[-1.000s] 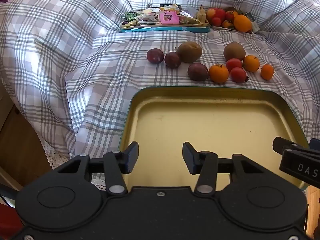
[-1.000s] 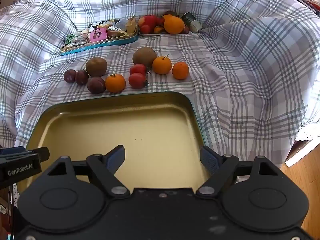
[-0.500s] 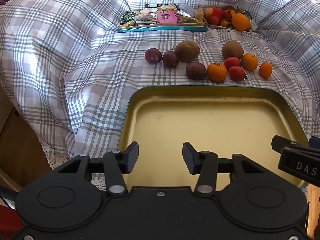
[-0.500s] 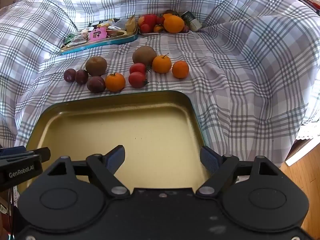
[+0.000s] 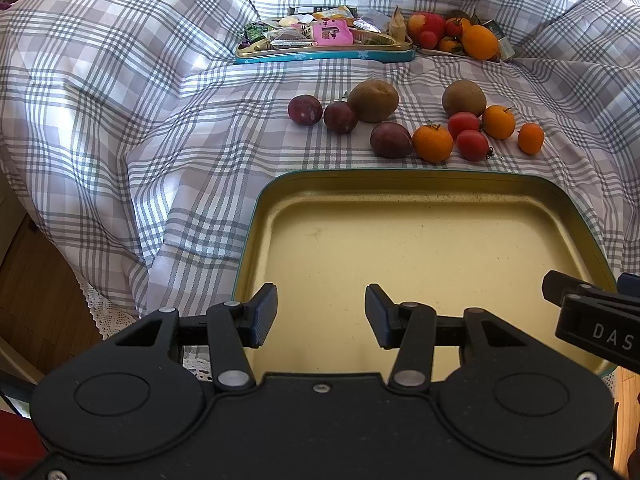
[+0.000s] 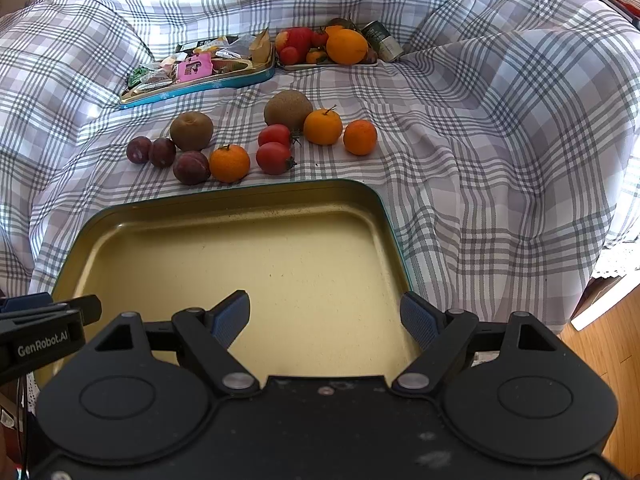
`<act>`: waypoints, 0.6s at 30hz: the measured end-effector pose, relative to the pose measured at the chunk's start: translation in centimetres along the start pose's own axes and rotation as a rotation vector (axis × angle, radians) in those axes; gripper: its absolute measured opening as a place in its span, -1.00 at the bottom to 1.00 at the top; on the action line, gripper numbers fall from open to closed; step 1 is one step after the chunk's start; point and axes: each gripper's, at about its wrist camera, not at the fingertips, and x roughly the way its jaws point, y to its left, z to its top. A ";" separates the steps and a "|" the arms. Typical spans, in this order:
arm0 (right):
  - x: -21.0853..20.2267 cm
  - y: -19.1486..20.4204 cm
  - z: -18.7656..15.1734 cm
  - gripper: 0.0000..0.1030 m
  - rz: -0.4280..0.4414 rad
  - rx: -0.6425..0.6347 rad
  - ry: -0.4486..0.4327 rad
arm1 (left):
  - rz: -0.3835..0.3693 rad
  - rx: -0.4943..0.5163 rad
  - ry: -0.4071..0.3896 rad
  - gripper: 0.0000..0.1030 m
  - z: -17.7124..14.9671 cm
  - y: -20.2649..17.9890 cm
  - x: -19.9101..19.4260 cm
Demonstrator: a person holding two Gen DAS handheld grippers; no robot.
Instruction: Organize fruits
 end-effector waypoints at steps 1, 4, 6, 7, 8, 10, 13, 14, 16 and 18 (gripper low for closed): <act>0.0 0.0 0.0 0.67 0.000 0.000 0.000 | 0.000 0.000 0.000 0.07 0.0 0.0 0.0; 0.0 0.0 0.0 0.67 0.000 0.000 0.001 | 0.000 0.000 0.000 0.07 0.0 0.0 0.0; 0.0 0.0 0.0 0.67 0.000 0.001 0.001 | 0.000 0.000 0.000 0.07 0.0 0.0 0.0; 0.0 0.0 0.0 0.67 0.000 0.001 0.001 | 0.000 0.000 0.000 0.07 0.0 0.0 0.0; 0.0 0.0 0.0 0.67 0.000 0.002 0.002 | 0.000 0.000 0.000 0.07 0.0 0.0 0.0; 0.1 0.0 -0.1 0.67 0.000 0.002 0.002 | 0.000 0.000 0.001 0.07 0.0 0.0 0.0; 0.1 0.0 0.0 0.67 -0.001 0.000 0.002 | 0.000 0.000 0.001 0.07 0.0 0.0 0.0; 0.1 0.0 0.0 0.68 -0.001 -0.001 0.003 | 0.000 0.000 0.002 0.07 0.0 0.0 0.0; 0.1 0.1 0.0 0.68 -0.001 -0.002 0.004 | 0.000 0.000 0.002 0.07 0.0 0.0 0.0; 0.2 0.1 0.0 0.68 0.000 -0.003 0.005 | -0.001 -0.001 0.002 0.07 0.0 0.0 0.0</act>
